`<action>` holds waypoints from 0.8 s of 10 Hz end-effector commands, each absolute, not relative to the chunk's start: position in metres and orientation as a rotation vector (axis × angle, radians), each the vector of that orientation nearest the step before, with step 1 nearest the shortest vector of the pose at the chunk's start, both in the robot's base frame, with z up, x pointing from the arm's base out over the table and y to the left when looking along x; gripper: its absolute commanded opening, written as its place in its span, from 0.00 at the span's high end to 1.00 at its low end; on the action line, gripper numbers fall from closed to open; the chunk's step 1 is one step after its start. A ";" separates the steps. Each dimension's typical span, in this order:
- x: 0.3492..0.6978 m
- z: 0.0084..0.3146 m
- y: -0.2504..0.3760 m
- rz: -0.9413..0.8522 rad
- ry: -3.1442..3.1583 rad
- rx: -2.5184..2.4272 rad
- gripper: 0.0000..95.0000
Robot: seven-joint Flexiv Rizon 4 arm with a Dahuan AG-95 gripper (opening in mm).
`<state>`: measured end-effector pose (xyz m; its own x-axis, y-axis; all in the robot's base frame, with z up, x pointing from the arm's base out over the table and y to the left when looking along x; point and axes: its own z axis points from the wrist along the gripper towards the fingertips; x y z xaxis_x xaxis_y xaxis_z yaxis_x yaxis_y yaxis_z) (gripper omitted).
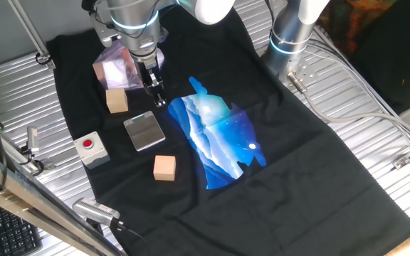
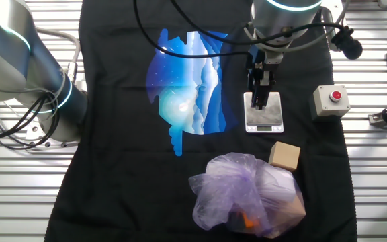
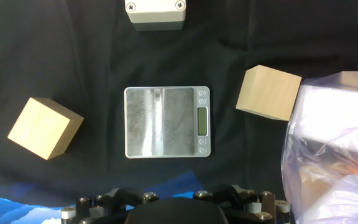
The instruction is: Pick up a bag of things
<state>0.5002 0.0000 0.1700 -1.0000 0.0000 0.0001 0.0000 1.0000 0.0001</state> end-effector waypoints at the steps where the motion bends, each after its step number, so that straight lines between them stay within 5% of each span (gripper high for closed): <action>1: 0.500 0.170 0.000 0.151 -3.221 -0.057 1.00; 8: 0.499 0.173 0.001 0.104 -3.215 -0.086 1.00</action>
<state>0.4999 0.0015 0.1723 -0.9959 0.0498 -0.0753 0.0545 0.9966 -0.0626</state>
